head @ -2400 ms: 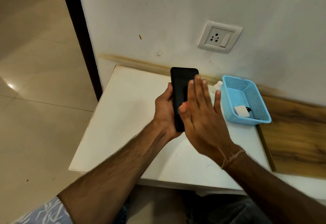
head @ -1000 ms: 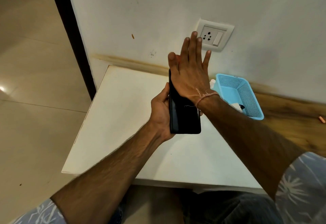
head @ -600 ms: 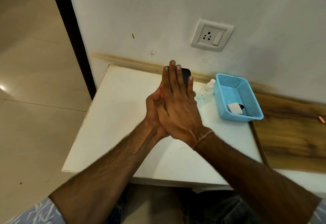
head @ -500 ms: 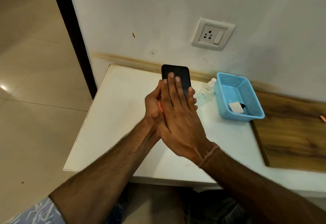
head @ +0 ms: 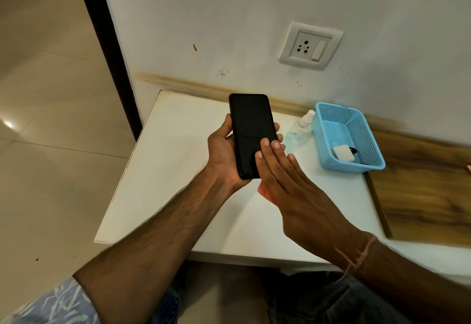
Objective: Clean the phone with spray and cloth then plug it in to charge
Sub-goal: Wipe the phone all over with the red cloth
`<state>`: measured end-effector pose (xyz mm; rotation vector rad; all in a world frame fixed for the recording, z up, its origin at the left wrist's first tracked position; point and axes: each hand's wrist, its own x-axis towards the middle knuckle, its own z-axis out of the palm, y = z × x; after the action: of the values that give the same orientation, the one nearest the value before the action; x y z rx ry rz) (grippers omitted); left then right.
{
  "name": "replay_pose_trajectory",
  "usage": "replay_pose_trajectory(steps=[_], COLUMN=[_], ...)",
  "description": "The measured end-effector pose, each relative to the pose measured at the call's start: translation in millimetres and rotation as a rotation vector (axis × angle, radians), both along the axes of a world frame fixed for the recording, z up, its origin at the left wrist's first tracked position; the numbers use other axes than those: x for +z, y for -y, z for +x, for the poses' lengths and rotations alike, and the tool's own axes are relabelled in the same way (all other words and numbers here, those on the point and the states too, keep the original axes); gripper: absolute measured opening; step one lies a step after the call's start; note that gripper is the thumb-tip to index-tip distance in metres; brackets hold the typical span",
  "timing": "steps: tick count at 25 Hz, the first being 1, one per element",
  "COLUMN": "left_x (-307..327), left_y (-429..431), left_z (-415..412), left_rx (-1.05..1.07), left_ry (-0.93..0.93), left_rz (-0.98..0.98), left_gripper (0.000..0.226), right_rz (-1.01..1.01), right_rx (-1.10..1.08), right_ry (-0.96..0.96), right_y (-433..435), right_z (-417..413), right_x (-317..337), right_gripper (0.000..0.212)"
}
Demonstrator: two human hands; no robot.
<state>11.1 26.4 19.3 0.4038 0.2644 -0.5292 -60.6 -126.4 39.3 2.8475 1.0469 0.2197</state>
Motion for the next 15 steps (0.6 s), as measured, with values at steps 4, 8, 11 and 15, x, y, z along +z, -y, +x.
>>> replay_pose_trajectory(steps=[4, 8, 11, 15], left_x=[-2.7, -5.1, -4.4, -13.5], left_y=[-4.7, -2.7, -1.9, 0.0], left_z=[2.3, 1.8, -0.7, 3.2], left_rx=[0.007, -0.007, -0.044, -0.048], left_ry=[0.067, 0.139, 0.174, 0.171], left_rz=[-0.063, -0.061, -0.054, -0.037], left_gripper=[0.074, 0.072, 0.074, 0.074], right_rz=[0.124, 0.352, 0.512, 0.645], right_rx=[-0.015, -0.229, -0.407, -0.634], right_ry=[-0.119, -0.136, 0.037, 0.004], right_y=[30.7, 53.5, 58.9, 66.7], right_z=[-18.1, -25.5, -17.0, 16.8], right_x=[0.8, 8.2, 0.3, -28.0], right_gripper=[0.083, 0.079, 0.041, 0.023])
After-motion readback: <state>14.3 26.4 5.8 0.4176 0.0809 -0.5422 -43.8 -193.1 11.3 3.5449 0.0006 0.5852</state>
